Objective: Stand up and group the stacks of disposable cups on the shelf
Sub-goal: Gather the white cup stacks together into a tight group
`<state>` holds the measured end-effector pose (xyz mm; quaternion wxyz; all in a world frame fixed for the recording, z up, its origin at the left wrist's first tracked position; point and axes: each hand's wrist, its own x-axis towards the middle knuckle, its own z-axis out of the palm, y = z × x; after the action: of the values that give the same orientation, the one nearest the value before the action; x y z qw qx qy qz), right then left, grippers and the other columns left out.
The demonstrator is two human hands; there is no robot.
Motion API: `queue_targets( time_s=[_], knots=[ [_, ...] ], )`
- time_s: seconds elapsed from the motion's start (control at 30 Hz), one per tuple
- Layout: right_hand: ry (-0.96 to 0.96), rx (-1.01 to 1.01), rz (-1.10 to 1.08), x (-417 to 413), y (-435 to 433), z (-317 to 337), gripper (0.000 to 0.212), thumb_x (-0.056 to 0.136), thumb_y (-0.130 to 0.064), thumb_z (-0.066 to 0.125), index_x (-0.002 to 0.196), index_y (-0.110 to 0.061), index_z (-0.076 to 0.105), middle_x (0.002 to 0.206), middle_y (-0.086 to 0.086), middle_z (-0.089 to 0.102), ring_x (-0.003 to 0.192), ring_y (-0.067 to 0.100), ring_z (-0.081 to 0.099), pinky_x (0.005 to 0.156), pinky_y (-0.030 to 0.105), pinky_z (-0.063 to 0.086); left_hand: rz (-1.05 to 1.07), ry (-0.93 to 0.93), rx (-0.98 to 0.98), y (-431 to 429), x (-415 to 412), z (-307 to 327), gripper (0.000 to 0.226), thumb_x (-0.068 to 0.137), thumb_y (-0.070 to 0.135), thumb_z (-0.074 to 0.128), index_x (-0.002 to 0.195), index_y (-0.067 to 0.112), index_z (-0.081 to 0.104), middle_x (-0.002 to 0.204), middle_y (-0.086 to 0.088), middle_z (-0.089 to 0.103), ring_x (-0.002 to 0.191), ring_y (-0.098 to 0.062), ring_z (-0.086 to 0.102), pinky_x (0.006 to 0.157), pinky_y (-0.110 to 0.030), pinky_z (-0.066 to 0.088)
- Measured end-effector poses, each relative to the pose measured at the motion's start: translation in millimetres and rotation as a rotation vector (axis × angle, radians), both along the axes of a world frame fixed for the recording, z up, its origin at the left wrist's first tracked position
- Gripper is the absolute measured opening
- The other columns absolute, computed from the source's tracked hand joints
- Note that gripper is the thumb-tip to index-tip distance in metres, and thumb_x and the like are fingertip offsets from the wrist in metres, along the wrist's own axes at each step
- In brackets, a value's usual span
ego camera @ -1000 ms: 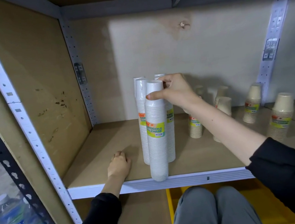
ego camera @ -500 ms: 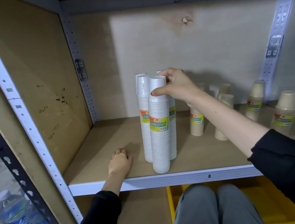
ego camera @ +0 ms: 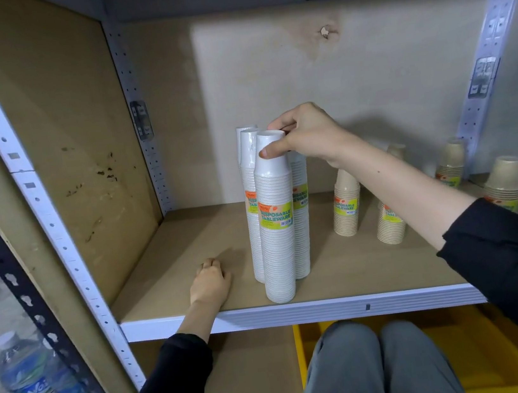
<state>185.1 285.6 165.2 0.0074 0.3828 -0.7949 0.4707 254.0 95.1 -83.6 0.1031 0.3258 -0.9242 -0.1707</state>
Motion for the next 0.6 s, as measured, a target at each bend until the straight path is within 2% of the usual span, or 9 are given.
queue_targets(
  time_s=[0.2,0.4,0.53,0.6],
  knots=[
    [-0.044,0.017,0.068,-6.0,2.3,3.0,0.035,0.067,-0.005,0.078,0.101,-0.002,0.07,0.09,0.008,0.065,0.085,0.014,0.058,0.081,0.025,0.044,0.008,-0.002,-0.006,1.0,0.4,0.3,0.042,0.097,0.022,0.035,0.135,0.004,0.043,0.146,-0.009,0.037,0.131,-0.028,0.037,0.103,-0.036,0.037],
    [-0.047,0.03,0.085,-12.8,5.1,0.8,0.039,0.072,-0.004,0.074,0.11,-0.002,0.065,0.095,0.007,0.063,0.091,0.014,0.057,0.083,0.023,0.043,0.008,-0.008,-0.014,1.5,0.4,0.8,0.042,0.097,0.022,0.034,0.134,0.003,0.042,0.145,-0.009,0.037,0.13,-0.028,0.037,0.103,-0.037,0.037],
    [0.021,0.052,0.036,-13.8,2.6,1.4,0.058,0.07,-0.013,0.077,0.124,-0.004,0.057,0.116,0.008,0.061,0.1,0.012,0.055,0.083,0.019,0.04,0.012,-0.001,-0.016,2.1,-0.4,1.3,0.042,0.097,0.021,0.035,0.133,0.003,0.043,0.146,-0.01,0.037,0.13,-0.028,0.038,0.103,-0.036,0.036],
    [0.094,0.067,0.002,-11.2,1.2,3.5,0.058,0.068,-0.021,0.08,0.12,-0.005,0.06,0.112,0.008,0.062,0.097,0.012,0.055,0.081,0.019,0.04,0.012,0.0,-0.017,2.3,0.1,1.0,0.041,0.097,0.022,0.035,0.133,0.003,0.044,0.145,-0.01,0.038,0.129,-0.029,0.038,0.103,-0.036,0.037]
  ],
)
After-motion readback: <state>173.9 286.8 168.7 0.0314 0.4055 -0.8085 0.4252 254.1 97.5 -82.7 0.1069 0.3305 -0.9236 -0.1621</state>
